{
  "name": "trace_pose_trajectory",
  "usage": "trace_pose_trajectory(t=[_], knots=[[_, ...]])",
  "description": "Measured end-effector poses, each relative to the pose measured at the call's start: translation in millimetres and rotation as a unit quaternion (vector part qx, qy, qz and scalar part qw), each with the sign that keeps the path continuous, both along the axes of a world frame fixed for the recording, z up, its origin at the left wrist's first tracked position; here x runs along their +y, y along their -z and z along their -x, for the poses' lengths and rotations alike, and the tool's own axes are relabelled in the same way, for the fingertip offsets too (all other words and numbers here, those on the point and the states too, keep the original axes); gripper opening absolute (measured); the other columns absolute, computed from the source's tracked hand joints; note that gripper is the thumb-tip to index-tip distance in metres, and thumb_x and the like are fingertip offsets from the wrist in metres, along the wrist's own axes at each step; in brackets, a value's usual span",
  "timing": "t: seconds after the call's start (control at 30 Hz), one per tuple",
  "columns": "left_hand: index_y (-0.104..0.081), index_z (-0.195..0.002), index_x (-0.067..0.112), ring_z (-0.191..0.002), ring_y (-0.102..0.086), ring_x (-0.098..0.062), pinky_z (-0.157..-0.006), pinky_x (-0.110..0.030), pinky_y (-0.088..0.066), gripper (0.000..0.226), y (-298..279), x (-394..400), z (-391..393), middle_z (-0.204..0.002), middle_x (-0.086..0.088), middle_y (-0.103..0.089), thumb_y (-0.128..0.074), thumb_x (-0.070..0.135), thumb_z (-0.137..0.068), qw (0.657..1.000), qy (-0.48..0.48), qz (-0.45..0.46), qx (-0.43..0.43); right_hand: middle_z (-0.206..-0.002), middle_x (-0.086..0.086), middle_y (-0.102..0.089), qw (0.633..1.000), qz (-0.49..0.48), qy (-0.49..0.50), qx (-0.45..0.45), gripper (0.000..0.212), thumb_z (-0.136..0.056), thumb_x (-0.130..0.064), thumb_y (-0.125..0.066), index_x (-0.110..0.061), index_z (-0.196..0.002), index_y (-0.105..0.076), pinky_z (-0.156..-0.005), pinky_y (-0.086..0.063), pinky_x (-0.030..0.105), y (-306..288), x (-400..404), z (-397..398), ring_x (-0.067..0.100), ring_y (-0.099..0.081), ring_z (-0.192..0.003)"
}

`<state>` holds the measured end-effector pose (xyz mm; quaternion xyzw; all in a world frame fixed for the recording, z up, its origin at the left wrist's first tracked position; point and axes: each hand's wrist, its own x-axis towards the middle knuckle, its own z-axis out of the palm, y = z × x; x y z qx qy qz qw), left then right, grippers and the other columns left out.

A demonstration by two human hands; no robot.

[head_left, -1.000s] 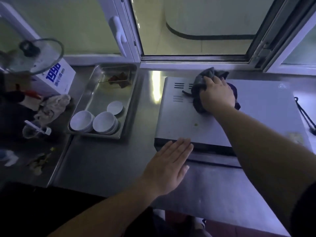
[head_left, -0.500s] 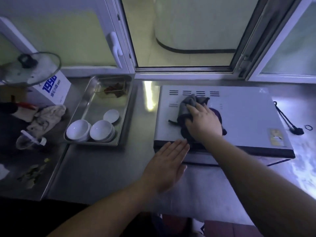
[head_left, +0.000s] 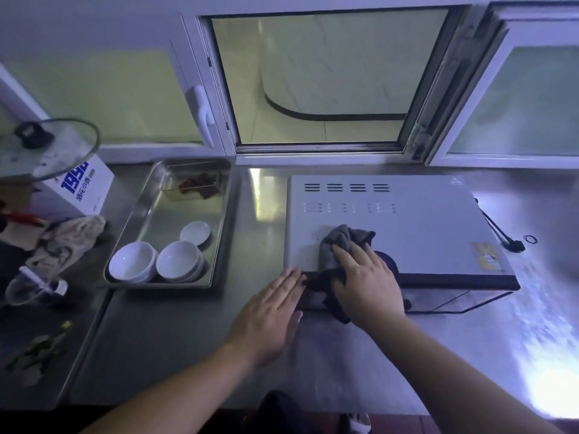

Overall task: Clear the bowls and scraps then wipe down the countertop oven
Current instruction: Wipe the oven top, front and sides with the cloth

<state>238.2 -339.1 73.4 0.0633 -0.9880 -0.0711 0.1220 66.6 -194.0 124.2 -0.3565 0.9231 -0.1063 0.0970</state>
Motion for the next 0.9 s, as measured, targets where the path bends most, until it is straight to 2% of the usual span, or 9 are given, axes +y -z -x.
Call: trace_pose_trajectory(t=[0.1,0.23,0.43,0.63,0.9], knots=[[-0.038,-0.155,0.006,-0.156,-0.017,-0.019,-0.120,-0.040,-0.033,0.054,1.8,6.2,1.0,-0.165,-0.008,-0.028,-0.035,0.032,-0.107,1.000,-0.015,-0.019,0.011,-0.166,-0.005,-0.030,1.000,-0.004,0.006,-0.012,0.061,-0.098,-0.045,-0.042,-0.036,-0.158,-0.032,-0.124,-0.025,0.045,-0.8,-19.2,6.8,0.029,-0.021,-0.155],[-0.041,-0.153,0.004,-0.154,-0.026,-0.023,-0.119,-0.040,-0.036,0.052,5.8,6.2,2.3,-0.163,-0.011,-0.033,-0.039,0.028,-0.107,0.999,-0.005,-0.009,0.047,-0.168,-0.002,-0.026,1.000,-0.001,0.002,-0.023,0.062,-0.099,-0.046,-0.039,-0.035,-0.159,-0.029,-0.124,-0.021,0.047,-6.4,-55.8,34.1,0.029,-0.016,-0.157],[-0.039,-0.154,0.004,-0.154,-0.023,-0.022,-0.116,-0.042,-0.039,0.054,9.2,12.3,3.3,-0.165,-0.009,-0.029,-0.036,0.031,-0.107,0.999,-0.036,-0.025,0.029,-0.167,0.003,-0.030,1.000,0.012,0.002,-0.024,0.063,-0.097,-0.044,-0.033,-0.031,-0.159,-0.030,-0.123,-0.022,0.048,-11.9,-116.6,81.5,0.030,-0.019,-0.156],[-0.039,-0.154,0.005,-0.154,-0.023,-0.021,-0.122,-0.037,-0.030,0.053,5.3,12.2,3.8,-0.165,-0.010,-0.029,-0.035,0.031,-0.107,0.999,-0.040,-0.015,0.020,-0.166,0.006,-0.031,1.000,0.018,-0.005,-0.022,0.060,-0.101,-0.040,-0.036,-0.028,-0.159,-0.030,-0.124,-0.018,0.049,-12.7,-161.5,115.7,0.031,-0.020,-0.155],[-0.034,-0.156,0.005,-0.156,-0.017,-0.020,-0.123,-0.038,-0.028,0.054,6.9,12.8,2.4,-0.167,-0.009,-0.023,-0.035,0.029,-0.108,0.999,-0.041,-0.021,0.007,-0.163,0.007,-0.035,1.000,0.019,0.009,-0.008,0.057,-0.101,-0.040,-0.033,-0.026,-0.157,-0.034,-0.122,-0.022,0.048,-6.8,-180.2,109.8,0.033,-0.023,-0.154]])
